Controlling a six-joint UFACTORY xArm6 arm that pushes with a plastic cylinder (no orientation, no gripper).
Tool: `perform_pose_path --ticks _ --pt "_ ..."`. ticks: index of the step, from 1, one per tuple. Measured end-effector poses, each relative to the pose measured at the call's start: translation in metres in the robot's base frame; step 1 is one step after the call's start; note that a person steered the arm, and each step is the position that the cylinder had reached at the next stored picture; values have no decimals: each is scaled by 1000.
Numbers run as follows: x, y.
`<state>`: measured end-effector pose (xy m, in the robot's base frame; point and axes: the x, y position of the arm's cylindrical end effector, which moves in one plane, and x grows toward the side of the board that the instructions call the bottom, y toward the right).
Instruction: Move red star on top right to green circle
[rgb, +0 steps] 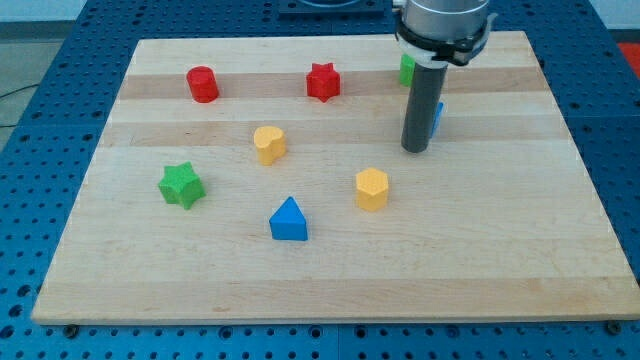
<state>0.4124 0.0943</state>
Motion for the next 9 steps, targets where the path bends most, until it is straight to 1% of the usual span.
perform_pose_path --ticks 1,3,4,5,6,7,8,9 --pt "-19 -16" --pt "1 11" --pt "1 -38" --pt "-53 -53" --pt "-79 -50" --pt "-72 -70" --pt "-93 -103" --pt "-116 -119"
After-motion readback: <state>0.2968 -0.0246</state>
